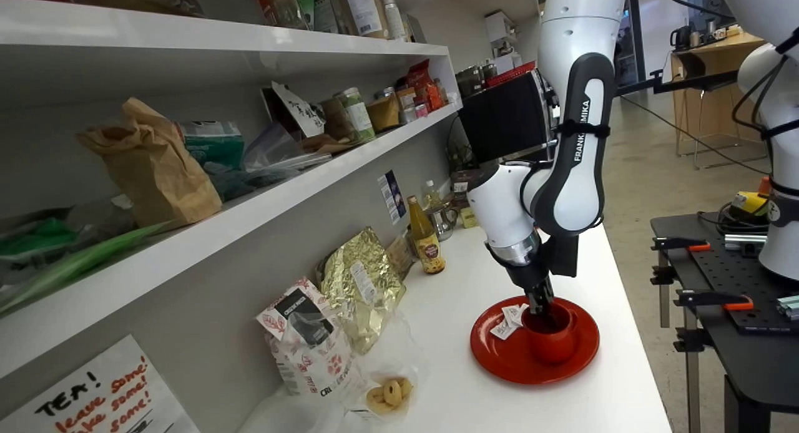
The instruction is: Put the red mug on the red plate.
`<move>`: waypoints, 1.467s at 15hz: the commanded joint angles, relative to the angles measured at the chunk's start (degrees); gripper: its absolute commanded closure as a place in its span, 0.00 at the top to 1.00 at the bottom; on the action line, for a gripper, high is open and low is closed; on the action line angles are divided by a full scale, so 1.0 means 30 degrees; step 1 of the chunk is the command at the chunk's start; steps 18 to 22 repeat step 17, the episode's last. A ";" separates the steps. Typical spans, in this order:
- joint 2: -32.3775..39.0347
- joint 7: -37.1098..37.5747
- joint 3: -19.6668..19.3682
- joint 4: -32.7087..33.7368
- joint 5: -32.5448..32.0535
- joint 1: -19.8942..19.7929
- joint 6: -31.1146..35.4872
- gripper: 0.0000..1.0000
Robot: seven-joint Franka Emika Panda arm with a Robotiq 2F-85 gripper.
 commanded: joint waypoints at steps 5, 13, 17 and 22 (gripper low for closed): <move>0.0346 -0.0251 -0.0291 0.0281 0.0449 0.0298 -0.0016 0.11; 0.0066 -0.0229 -0.0220 0.0026 0.0902 0.0247 -0.0051 0.41; -0.0179 -0.0215 -0.0196 -0.0181 0.0929 0.0226 -0.0053 0.44; -0.0179 -0.0215 -0.0196 -0.0181 0.0929 0.0226 -0.0053 0.44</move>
